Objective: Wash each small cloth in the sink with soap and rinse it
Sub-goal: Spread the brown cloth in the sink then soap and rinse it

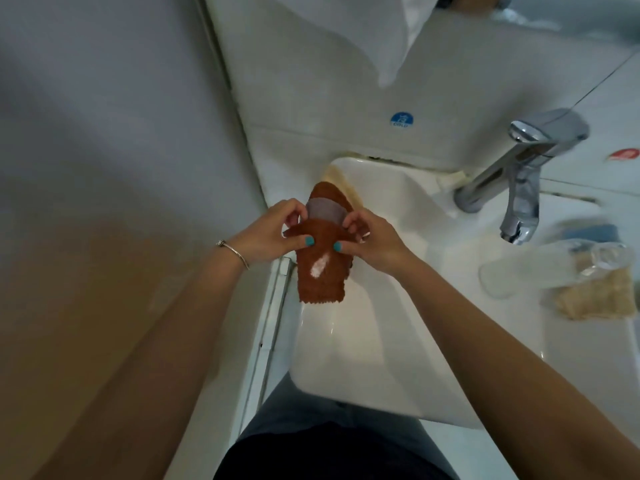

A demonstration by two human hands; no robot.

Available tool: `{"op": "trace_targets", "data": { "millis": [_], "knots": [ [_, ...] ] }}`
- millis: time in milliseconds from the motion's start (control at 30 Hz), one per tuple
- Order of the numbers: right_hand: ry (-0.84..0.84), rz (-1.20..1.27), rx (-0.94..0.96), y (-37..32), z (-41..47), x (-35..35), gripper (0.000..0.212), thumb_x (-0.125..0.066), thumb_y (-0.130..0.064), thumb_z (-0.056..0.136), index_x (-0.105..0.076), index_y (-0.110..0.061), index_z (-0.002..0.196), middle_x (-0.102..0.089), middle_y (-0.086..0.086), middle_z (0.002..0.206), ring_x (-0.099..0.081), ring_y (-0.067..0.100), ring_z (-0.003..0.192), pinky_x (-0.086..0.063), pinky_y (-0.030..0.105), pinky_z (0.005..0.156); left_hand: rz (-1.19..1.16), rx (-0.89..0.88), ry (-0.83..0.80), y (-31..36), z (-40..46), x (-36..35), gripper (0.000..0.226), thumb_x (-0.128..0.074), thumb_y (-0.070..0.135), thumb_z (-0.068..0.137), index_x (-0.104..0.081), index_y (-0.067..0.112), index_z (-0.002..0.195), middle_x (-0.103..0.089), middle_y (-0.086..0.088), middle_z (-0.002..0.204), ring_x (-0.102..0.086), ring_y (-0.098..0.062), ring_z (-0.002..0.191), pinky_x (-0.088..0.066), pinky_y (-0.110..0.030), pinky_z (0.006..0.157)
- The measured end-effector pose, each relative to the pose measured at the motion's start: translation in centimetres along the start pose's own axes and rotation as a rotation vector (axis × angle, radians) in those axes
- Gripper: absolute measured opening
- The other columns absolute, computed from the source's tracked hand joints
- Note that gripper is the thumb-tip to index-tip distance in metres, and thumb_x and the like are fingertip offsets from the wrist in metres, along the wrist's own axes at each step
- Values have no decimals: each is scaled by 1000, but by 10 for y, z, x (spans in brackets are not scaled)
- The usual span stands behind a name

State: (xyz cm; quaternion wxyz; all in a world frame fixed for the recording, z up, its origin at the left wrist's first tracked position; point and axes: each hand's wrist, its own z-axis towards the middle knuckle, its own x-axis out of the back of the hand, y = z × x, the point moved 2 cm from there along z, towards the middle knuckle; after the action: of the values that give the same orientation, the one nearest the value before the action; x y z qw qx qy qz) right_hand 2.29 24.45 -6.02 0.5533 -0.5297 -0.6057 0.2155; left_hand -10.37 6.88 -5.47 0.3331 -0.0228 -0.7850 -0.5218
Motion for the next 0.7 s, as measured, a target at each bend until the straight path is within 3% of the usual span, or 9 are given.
{"op": "trace_targets", "data": {
  "millis": [67,133,200,400,500,700],
  "knots": [
    [3,-52,-15,6,0,0,31,-82,-11,74,-56,-23,84,-55,-8,86,-50,6,77,-41,13,69,38,-22,-16,-1,2,1,25,-70,23,87,-46,31,87,-42,9,92,-43,-6,86,-36,-13,77],
    [27,-67,-14,9,0,-1,29,-80,-11,77,-55,-25,78,-59,-3,90,-54,12,84,-43,24,76,42,-55,-1,2,3,2,24,-71,23,86,-47,20,84,-44,8,87,-43,-7,81,-36,-10,72],
    [53,-62,-16,10,-3,0,27,-78,-13,80,-54,-27,77,-61,0,94,-57,18,91,-48,30,81,22,-56,20,5,3,3,29,-73,22,85,-46,12,83,-47,7,81,-45,-10,76,-38,-16,68],
    [173,-10,-39,6,-32,25,17,-74,-13,84,-62,-25,81,-67,1,90,-62,18,90,-49,34,88,-138,31,37,11,-12,18,16,-74,17,84,-63,27,88,-66,4,90,-64,-12,87,-51,-23,81],
    [191,3,-8,-3,-64,36,14,-70,-13,88,-63,-24,82,-66,-3,83,-61,14,82,-50,24,79,-106,-43,79,35,-22,23,17,-70,12,87,-67,29,83,-68,11,85,-63,2,78,-48,-12,74],
    [266,165,-72,12,-143,66,14,-65,-2,89,-61,-14,85,-66,-9,70,-64,10,64,-51,20,56,-76,-164,-30,92,-27,-10,12,-69,22,87,-70,35,87,-67,20,86,-61,4,86,-48,-10,74]
  ]
}}
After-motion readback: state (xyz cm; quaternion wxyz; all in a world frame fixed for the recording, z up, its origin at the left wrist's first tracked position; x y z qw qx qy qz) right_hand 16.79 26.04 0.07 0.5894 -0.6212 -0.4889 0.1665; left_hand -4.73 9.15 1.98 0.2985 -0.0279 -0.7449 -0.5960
